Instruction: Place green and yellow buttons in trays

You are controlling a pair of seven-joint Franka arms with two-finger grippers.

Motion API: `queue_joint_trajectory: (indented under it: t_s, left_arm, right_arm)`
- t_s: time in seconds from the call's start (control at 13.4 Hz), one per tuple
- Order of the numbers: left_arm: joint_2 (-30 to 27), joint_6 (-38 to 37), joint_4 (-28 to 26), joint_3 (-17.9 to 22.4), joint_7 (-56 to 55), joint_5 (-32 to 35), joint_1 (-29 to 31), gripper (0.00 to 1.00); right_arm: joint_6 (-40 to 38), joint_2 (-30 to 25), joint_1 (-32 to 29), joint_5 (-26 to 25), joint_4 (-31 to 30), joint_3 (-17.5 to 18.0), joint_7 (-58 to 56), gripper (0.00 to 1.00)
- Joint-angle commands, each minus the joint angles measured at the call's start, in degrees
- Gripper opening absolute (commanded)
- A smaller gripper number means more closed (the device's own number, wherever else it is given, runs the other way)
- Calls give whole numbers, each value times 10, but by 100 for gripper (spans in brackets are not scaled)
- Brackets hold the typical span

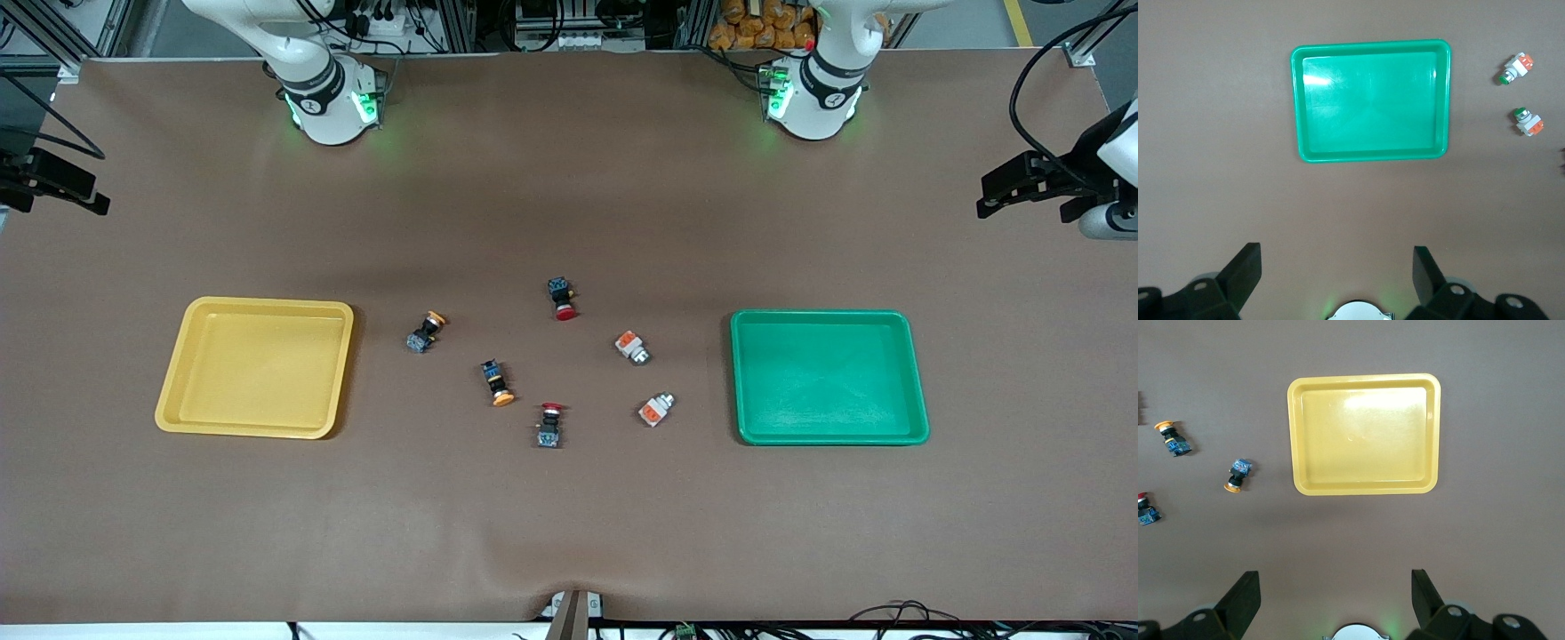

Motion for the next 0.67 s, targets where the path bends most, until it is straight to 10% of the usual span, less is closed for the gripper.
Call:
queue_joint_trajectory:
  t_s: [0.0,0.6]
  left_arm:
    - [3,-3,6,-1,0,-7,2,100]
    - [16,-5,-9,0,-1,-15,4,100]
  right_arm:
    - [-2,-3,-4,-5,3,2,2,100]
    - [-3,4,-1,-5,3,2,2,100]
